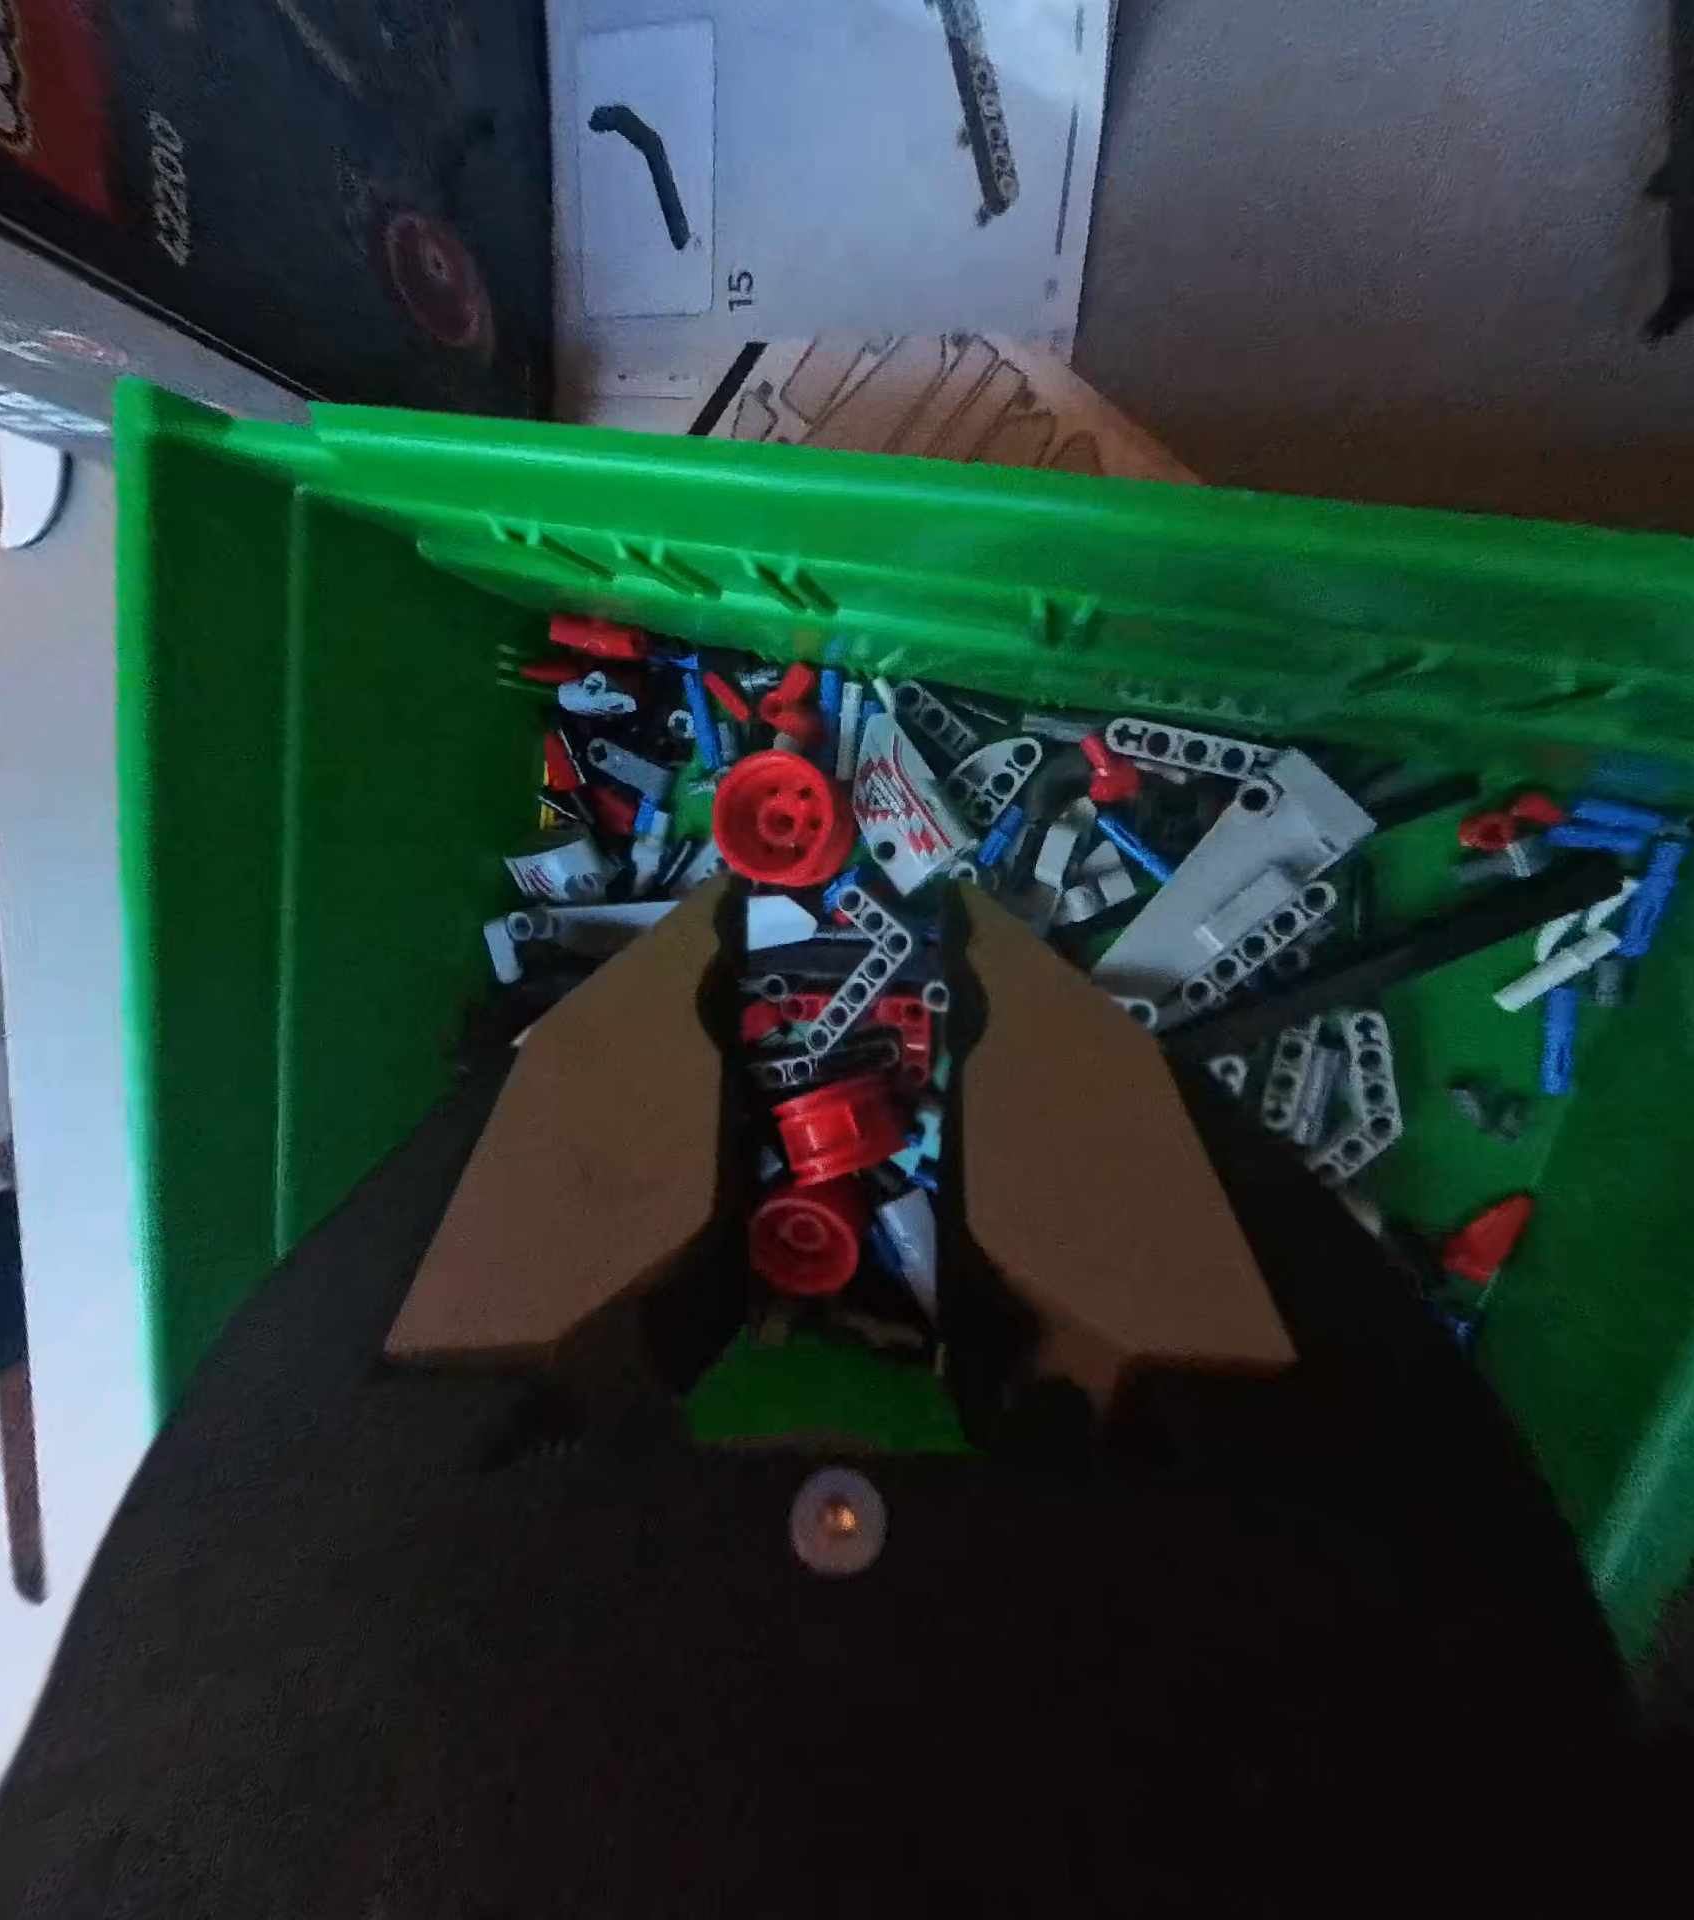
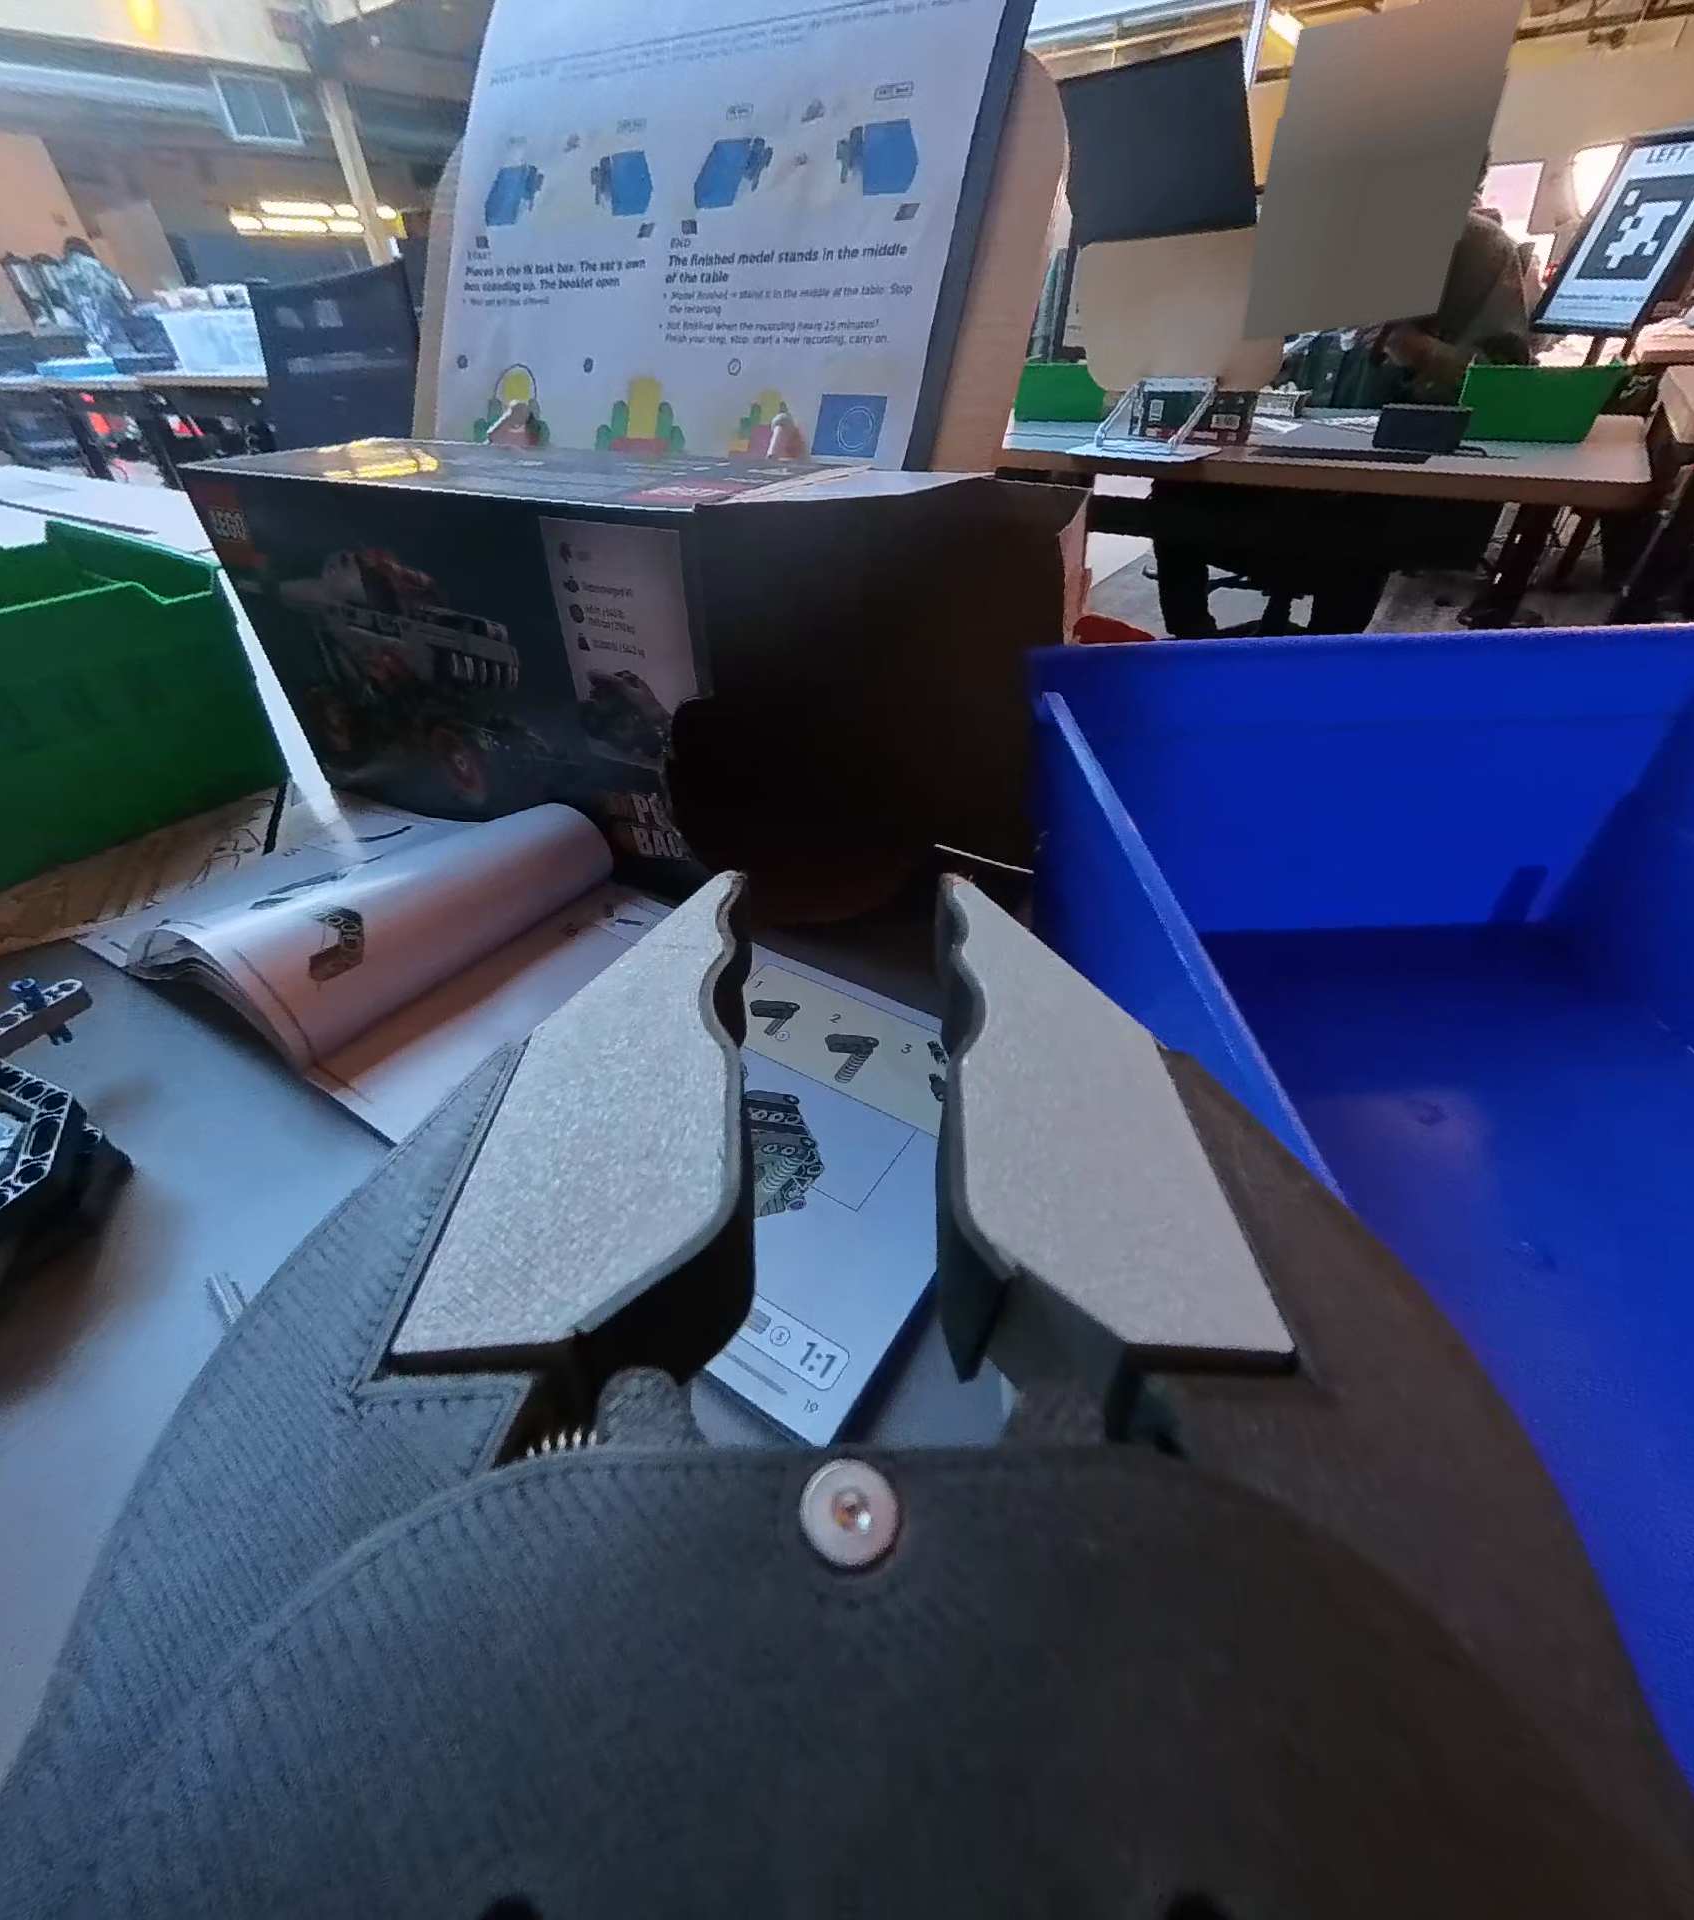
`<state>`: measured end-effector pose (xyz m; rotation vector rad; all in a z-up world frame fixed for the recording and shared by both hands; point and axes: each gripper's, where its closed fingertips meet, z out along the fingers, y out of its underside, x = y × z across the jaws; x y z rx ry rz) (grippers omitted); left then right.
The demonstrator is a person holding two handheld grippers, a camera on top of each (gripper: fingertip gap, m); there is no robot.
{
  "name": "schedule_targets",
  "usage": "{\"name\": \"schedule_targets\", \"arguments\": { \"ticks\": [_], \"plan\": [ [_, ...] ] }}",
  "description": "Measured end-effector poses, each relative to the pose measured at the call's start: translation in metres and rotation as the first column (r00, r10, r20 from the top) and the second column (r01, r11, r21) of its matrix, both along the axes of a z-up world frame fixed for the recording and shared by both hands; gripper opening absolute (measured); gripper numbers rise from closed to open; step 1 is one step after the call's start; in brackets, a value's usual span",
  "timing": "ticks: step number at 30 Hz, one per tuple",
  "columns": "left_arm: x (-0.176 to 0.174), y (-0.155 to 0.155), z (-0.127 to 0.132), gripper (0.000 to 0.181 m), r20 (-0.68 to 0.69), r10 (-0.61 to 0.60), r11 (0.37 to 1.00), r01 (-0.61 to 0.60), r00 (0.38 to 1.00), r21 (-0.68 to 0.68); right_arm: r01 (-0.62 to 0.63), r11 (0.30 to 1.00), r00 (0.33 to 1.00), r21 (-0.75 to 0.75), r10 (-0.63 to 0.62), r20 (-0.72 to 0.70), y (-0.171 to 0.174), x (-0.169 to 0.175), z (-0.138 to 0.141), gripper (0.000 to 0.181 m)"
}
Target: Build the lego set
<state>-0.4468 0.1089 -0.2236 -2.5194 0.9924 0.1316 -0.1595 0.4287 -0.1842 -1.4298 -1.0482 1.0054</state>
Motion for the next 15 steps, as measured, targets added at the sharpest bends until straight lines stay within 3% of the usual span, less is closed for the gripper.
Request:
{"name": "schedule_targets", "arguments": {
  "ticks": [4,10,15],
  "plan": [
    [-0.016,0.002,-0.019,0.038,-0.083,0.017,0.998,-0.022,0.996,-0.051,-0.004,1.0,1.0,-0.014,0.004,-0.004,0.001,0.0,0.0,0.032],
    [0.0,0.005,-0.037,0.032,0.04,0.014,0.995,-0.01,0.999,-0.104,-0.013,1.0,1.0,-0.008,0.013,0.011,-0.001,-0.002,-0.002,0.03],
    [-0.009,-0.016,-0.046,0.022,-0.027,0.011,0.98,-0.016,1.0,-0.198,-0.016,1.0,1.0,-0.008,0.016,0.013,-0.002,-0.003,-0.003,0.029]
  ]
}}
